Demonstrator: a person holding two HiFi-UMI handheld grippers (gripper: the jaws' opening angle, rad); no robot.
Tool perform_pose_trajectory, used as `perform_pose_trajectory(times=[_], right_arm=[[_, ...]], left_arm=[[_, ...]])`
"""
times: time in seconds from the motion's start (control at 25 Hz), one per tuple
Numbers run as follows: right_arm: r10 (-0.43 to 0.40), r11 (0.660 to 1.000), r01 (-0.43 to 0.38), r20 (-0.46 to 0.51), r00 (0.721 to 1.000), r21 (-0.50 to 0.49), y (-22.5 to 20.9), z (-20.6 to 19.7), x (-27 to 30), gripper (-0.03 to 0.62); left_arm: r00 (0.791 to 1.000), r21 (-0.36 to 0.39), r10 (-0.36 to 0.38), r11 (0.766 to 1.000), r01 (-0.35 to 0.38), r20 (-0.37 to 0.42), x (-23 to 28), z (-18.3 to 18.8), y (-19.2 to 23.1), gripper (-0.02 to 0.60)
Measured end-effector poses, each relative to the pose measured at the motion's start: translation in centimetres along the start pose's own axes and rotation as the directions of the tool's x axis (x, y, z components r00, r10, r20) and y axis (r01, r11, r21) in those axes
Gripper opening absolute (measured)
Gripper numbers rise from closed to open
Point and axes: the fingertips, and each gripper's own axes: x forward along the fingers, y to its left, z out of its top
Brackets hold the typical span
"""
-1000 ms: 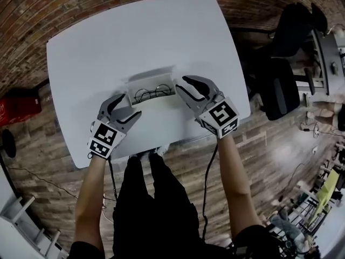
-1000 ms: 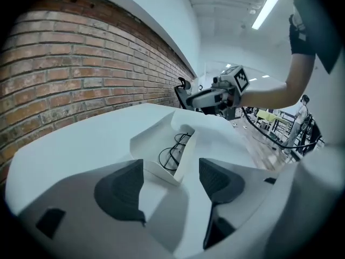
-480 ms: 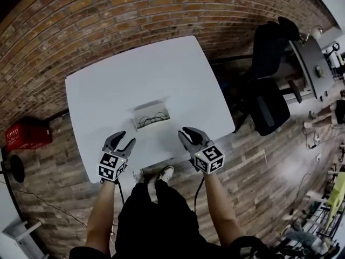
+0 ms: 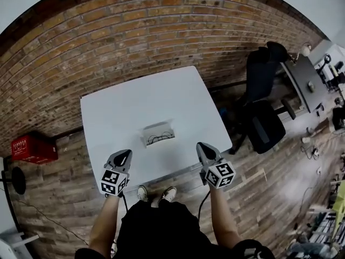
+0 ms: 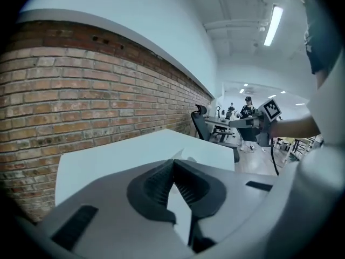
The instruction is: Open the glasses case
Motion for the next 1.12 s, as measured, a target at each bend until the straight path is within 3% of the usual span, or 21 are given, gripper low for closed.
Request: perform_pose_trajectory(times=[0.28,0.64,0.88,1.12], right_arm=[[-0.063,0.993,0.075,0.131,0.989,-0.086,0.6,6.2,-2.3,0.005],[-0.038,0.975,0.099,0.289,0.957,-0.199,3.2,13.8,-5.6,0.005],[-0.042,0.958,0.139,0.358,0.933,-0.25,5.8,15.8,-7.9,0.005],[-0.076,0.929,0.201,0.37,0.926,-0.311,6.5,16.4,-9.5,0.005]], left_arm=[[0.984,-0.003,0.091,0.996,-0.092,0.152,-4.2,5.3,3.0,0.006],[0.93,0.04,0.111,0.99,-0.133,0.351,-8.1,13.2,3.6,0.006],[0.886,0.056,0.115,0.986,-0.156,0.449,-11.6,16.9,2.8,0.007],[0.871,0.078,0.131,0.979,-0.19,0.474,-13.6,17.5,2.0,0.006]])
